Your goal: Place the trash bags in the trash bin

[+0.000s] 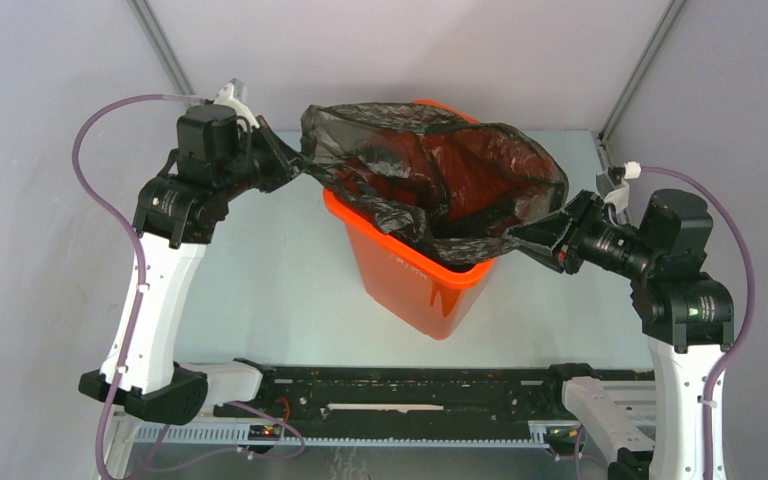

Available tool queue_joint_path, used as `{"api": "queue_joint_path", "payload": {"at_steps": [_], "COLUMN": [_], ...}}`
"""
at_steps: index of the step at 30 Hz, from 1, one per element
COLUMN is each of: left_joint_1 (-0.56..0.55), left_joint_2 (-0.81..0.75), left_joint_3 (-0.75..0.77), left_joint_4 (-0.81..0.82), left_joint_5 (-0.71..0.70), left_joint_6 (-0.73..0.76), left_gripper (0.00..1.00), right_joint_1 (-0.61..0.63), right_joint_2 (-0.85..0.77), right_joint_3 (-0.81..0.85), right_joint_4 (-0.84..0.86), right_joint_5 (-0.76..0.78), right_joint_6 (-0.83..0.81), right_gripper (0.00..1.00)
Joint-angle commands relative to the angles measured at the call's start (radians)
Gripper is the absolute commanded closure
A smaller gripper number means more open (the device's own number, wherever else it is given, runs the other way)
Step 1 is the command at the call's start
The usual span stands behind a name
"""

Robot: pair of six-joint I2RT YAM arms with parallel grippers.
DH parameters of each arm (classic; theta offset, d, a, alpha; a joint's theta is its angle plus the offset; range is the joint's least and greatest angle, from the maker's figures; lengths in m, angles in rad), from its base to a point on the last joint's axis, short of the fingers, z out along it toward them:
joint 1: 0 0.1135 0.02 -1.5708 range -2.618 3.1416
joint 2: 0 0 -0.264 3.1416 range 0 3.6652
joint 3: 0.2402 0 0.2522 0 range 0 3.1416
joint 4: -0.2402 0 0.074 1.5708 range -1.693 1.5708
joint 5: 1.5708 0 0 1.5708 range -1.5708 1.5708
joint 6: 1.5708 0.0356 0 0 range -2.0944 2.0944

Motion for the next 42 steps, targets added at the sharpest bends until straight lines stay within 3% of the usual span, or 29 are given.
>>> {"api": "queue_joint_path", "payload": {"at_steps": [1, 3, 6, 11, 15, 19, 27, 34, 36, 42], "left_joint_1": [0.029, 0.06, 0.1, 0.173, 0.19, 0.191, 0.193, 0.23, 0.233, 0.231], "left_joint_2": [-0.024, -0.029, -0.052, -0.111, -0.13, -0.142, -0.152, -0.156, -0.148, -0.199], "left_joint_3": [0.028, 0.04, 0.061, 0.034, -0.027, -0.102, -0.244, -0.175, -0.164, -0.168], "left_joint_4": [0.031, 0.034, 0.033, 0.012, -0.011, -0.012, 0.065, 0.045, 0.039, 0.061], "left_joint_5": [0.059, 0.108, 0.137, 0.161, 0.203, 0.231, 0.238, 0.224, 0.258, 0.276], "left_joint_6": [0.018, 0.002, -0.008, -0.008, 0.001, -0.009, -0.008, 0.004, -0.016, -0.048], "left_gripper": [1.0, 1.0, 1.0, 1.0, 1.0, 1.0, 1.0, 0.99, 0.9, 0.52], "right_joint_1": [0.014, -0.004, -0.095, -0.249, -0.257, -0.257, -0.257, -0.257, -0.257, -0.256], "right_joint_2": [0.019, 0.027, 0.049, 0.075, 0.063, 0.062, -0.014, -0.011, -0.016, -0.028], "right_joint_3": [0.017, 0.041, 0.082, 0.17, 0.163, 0.187, 0.068, 0.134, 0.129, 0.124], "right_joint_4": [0.061, 0.061, 0.027, -0.317, -0.531, -0.637, -0.628, -0.632, -0.624, -0.585], "right_joint_5": [0.02, -0.034, -0.228, -0.438, -0.387, -0.328, -0.146, -0.131, -0.156, -0.208], "right_joint_6": [0.049, 0.042, 0.0, -0.269, -0.444, -0.536, -0.589, -0.588, -0.588, -0.578], "right_gripper": [0.91, 1.0, 1.0, 1.0, 1.0, 1.0, 1.0, 1.0, 0.98, 0.79]}}
